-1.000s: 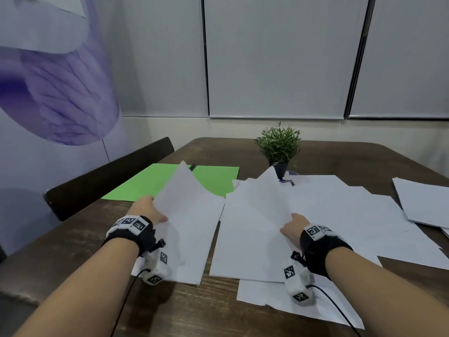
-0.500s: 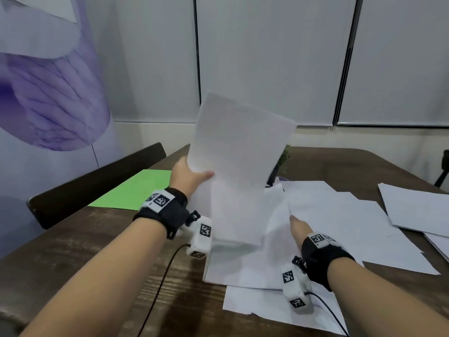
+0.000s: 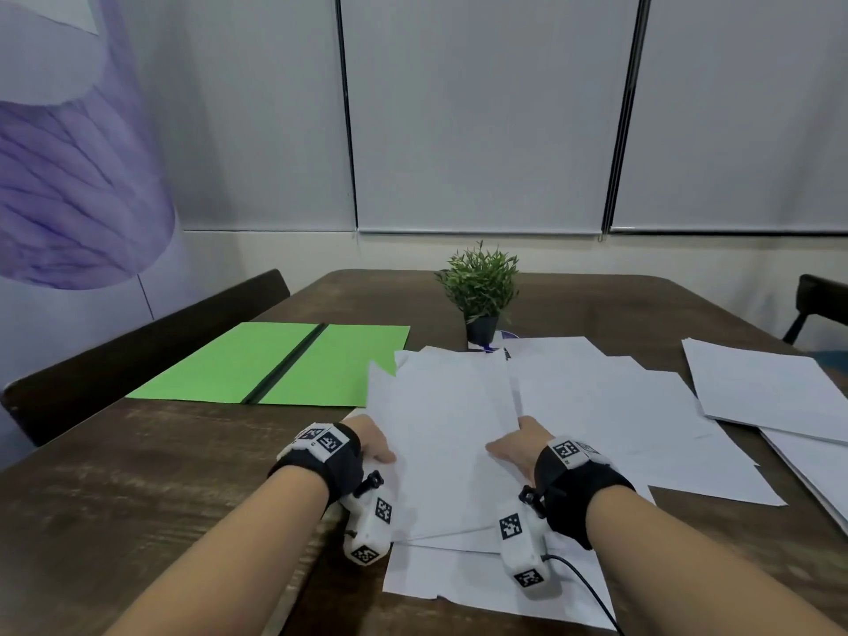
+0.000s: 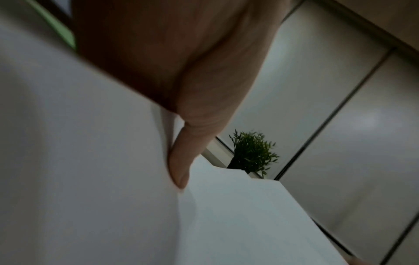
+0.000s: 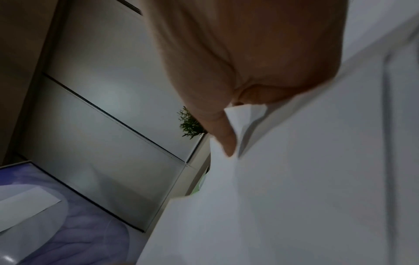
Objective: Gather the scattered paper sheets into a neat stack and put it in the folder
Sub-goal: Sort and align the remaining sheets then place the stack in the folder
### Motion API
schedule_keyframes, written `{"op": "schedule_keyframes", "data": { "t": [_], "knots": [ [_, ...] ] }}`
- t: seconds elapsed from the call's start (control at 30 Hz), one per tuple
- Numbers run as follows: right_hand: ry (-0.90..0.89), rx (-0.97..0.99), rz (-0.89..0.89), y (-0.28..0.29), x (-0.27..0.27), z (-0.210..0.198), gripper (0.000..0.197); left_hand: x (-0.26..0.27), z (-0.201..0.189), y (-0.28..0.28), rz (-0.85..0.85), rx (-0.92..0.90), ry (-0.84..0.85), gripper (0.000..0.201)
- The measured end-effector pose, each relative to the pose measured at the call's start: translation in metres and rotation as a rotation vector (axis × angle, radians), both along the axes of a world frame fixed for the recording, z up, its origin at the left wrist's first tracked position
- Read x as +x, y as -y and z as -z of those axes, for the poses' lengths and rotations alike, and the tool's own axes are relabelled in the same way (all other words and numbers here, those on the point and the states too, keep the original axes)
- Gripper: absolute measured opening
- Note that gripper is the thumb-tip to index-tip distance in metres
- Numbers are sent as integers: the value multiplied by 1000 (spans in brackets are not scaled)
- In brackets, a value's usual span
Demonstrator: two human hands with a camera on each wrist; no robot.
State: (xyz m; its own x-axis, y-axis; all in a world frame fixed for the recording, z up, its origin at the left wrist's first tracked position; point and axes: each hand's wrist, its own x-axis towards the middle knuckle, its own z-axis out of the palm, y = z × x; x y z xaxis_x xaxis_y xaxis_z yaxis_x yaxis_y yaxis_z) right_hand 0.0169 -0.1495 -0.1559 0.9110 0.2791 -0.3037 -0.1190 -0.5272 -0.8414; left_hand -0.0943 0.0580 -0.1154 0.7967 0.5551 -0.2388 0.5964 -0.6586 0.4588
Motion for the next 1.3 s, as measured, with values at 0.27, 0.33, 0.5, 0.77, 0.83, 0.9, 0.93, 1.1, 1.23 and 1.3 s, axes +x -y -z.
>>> {"op": "schedule_keyframes", "data": {
  "t": [0.27,0.33,0.5,0.77,0.83,0.9,0.93,1.1,1.23,1.3],
  "knots": [
    [158,340,-119,13,-16,-32,49,2,9,-20,-131,-348,260,77],
    [195,468,-199,17,-23,-58,48,2,0,-21,-244,-598,579,93],
    [387,578,-257,11,-28,-113,48,0,-55,-9,-68,-644,1065,74],
    [437,691,-120,-4,-33,-119,47,-5,-78,19,78,-397,1337,71],
    [391,709,-73,-2,-33,-110,47,-7,-72,18,80,-372,1353,66],
    [366,712,-71,-2,-32,-104,44,-6,-69,18,86,-329,1339,64],
    [369,714,-71,-3,-32,-103,42,-6,-70,19,98,-301,1332,61],
    [457,754,-2,-12,-24,-110,36,5,-81,21,38,-179,1408,58],
    [400,769,-22,-10,-24,-103,43,6,-77,9,-68,-248,1403,70],
    [351,715,-59,-10,-23,-94,48,3,-67,5,-45,-293,1359,60]
  ]
}}
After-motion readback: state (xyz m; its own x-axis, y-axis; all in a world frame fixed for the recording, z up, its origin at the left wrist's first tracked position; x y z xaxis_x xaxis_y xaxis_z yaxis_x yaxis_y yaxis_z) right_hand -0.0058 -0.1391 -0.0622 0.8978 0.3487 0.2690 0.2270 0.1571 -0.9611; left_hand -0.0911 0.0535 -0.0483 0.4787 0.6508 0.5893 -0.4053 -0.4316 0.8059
